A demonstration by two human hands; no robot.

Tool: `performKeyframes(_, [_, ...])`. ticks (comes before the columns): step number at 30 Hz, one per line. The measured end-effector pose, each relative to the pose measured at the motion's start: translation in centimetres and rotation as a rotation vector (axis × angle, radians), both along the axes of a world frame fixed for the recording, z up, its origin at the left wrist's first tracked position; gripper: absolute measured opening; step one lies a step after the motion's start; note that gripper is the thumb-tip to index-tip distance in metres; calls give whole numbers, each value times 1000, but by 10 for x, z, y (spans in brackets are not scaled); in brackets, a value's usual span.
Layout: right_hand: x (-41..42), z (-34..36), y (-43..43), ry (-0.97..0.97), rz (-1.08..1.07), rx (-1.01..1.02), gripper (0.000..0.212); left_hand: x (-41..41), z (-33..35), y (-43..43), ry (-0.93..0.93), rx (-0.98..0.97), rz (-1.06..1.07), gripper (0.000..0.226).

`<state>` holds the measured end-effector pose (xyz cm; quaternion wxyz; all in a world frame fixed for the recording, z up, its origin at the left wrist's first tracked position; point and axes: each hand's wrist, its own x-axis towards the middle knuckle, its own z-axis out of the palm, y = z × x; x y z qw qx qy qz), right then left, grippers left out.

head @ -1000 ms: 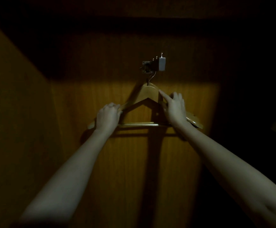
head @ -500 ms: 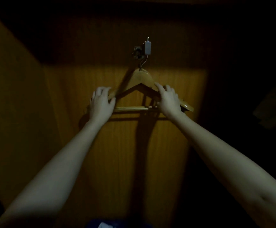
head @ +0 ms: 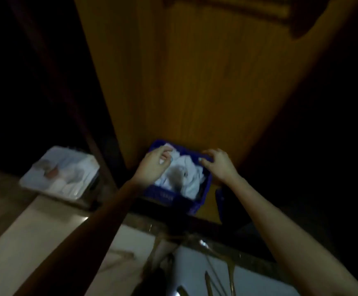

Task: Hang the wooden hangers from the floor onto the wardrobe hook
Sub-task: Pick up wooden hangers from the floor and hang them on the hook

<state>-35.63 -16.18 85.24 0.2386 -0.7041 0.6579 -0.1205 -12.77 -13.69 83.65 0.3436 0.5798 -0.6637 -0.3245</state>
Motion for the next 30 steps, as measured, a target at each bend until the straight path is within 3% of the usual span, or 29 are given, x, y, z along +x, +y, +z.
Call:
performKeyframes(9, [40,-272,135,57,65,499,44,44,-252,162,-127,544,40,29])
performKeyframes(15, [50,-487,157,137,169,621,44,59,-480,196,-142,724,38,30])
performKeyframes(20, [48,-657,139,251,205,467,43,64,-658,186,-242,688,32,30])
performKeyframes(24, [53,-779,114,410,175,366,29,59,-779,179,-350,713,47,47])
performKeyframes(30, [52,-900,91,571,170,271,46,42,-883,188,-510,740,-60,37])
